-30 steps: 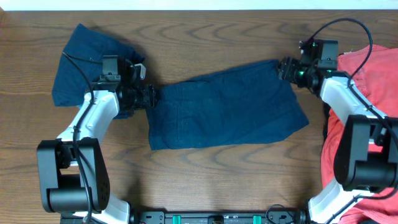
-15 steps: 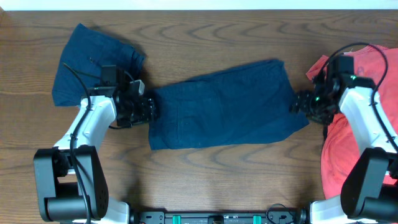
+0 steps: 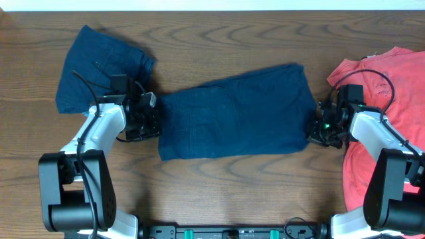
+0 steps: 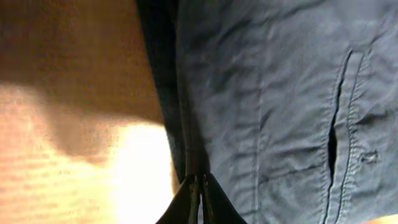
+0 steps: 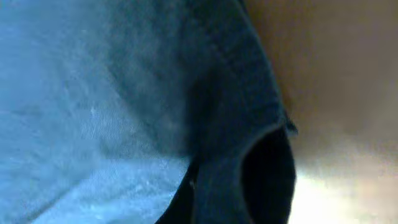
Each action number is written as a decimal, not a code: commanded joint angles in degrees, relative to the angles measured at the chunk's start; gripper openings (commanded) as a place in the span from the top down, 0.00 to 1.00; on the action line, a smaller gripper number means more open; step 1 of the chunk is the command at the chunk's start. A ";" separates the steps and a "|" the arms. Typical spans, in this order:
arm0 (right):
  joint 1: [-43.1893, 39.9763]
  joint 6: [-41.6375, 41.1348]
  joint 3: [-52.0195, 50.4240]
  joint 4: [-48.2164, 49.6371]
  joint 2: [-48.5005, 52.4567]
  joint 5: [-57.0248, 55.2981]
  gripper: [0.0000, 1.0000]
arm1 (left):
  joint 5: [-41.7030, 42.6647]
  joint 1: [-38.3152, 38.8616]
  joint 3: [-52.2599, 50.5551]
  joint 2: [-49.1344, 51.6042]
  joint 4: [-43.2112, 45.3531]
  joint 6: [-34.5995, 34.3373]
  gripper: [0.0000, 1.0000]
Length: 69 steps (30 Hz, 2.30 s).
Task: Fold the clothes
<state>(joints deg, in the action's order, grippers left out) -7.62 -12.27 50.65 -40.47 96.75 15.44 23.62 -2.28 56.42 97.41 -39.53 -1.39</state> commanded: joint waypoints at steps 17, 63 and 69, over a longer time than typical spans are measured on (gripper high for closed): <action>-1.97 1.51 5.18 -10.03 -13.05 3.32 0.58 | 13.03 0.96 4.39 -8.00 -10.99 0.35 0.55; -2.58 -14.82 -14.40 3.39 -17.79 -7.06 0.99 | -3.37 0.94 -9.20 -6.82 -0.15 -5.55 0.94; -2.49 -0.66 -3.63 -1.95 -21.05 10.82 0.81 | -2.56 0.63 -3.02 -10.43 -9.77 -5.25 0.49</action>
<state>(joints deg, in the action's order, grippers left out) -9.89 -22.22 41.54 -41.65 78.32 15.07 21.39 -1.50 49.80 89.73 -47.03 -7.44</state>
